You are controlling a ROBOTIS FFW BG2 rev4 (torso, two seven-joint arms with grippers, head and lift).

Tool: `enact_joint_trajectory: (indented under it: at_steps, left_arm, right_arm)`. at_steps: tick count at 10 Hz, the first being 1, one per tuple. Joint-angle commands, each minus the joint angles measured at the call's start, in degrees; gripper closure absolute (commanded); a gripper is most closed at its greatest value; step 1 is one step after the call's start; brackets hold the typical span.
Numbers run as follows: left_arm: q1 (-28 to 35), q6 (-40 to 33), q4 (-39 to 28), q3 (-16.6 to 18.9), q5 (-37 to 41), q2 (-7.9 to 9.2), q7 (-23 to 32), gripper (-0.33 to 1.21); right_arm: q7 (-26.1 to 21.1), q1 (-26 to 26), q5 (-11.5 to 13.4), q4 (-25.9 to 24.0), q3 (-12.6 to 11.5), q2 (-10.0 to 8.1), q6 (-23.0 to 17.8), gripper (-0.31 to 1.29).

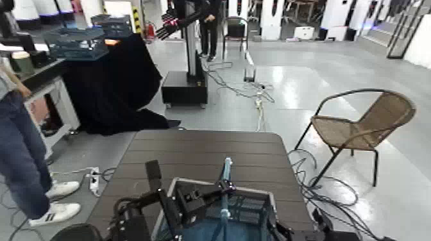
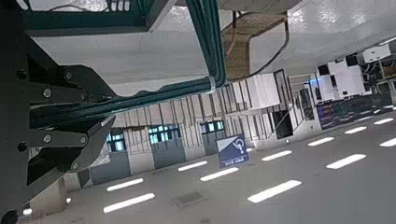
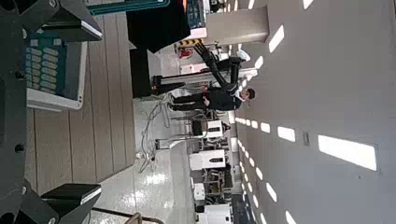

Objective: Grasp the handle of the crate.

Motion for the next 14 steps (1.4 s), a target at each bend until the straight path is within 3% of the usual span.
enact_joint_trajectory:
  at_steps: [1,3,8,14]
  left_arm:
    - [3.1,0.4,-2.3,1.1,5.2,0.80,2.4,1.19]
    - [4.2,0.6,-3.1,1.4,8.1,1.41,2.6,1.19]
    - [5.8,-1.2,-3.0,1.4,9.4,0.00,0.8,1.19]
    - [6.2,-1.7,-2.5,1.4,9.4,-0.52,-0.1,1.19]
  right_arm:
    - [-0.2,0.0,0.0,0.0,0.0,0.00,0.2,0.15]
    - [-0.3,0.1,0.0,0.0,0.0,0.00,0.4,0.15]
    - [-0.3,0.1,0.6,-0.2,-0.1,0.09,0.8,0.15]
    - [-0.3,-0.2,0.6,-0.4,0.2,-0.09,2.5,0.15]
